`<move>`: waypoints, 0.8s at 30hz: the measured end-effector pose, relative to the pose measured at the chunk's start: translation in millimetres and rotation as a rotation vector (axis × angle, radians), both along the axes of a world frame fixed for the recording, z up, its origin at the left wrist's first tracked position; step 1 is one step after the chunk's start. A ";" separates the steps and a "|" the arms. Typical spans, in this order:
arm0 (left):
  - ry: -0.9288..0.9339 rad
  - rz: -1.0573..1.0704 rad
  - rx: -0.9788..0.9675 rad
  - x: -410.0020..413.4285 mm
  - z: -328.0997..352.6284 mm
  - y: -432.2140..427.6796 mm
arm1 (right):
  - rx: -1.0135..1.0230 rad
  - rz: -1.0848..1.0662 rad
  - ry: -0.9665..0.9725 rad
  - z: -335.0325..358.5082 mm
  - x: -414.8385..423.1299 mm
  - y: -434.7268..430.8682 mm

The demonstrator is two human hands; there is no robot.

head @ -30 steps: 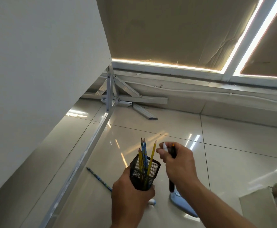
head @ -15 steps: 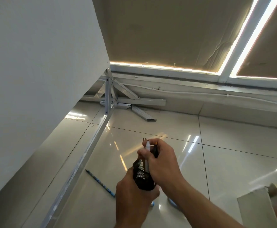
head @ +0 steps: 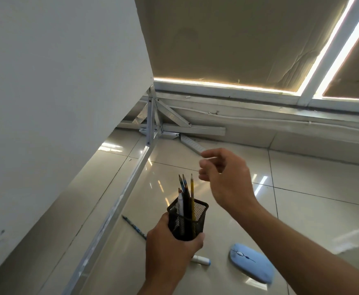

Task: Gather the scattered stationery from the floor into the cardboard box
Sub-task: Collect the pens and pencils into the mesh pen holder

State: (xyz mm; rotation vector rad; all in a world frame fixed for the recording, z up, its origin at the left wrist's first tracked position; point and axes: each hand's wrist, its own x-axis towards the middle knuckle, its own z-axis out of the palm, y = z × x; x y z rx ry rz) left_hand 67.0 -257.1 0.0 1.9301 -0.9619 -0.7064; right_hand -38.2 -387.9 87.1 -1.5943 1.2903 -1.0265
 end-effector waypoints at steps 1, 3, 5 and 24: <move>0.015 0.009 0.001 5.5 2.6 -0.4 | 0.022 -0.053 -0.026 -3.9 -0.8 -1.3; 0.043 0.016 0.006 16.7 5.6 0.9 | 0.103 -0.095 0.048 -18.3 -2.9 -0.7; 0.046 -0.004 0.027 24.9 7.2 4.3 | 0.255 -0.013 0.118 -34.2 -1.2 4.9; -0.047 0.004 0.067 79.4 -12.9 53.0 | 0.486 0.220 0.156 -63.2 77.7 41.3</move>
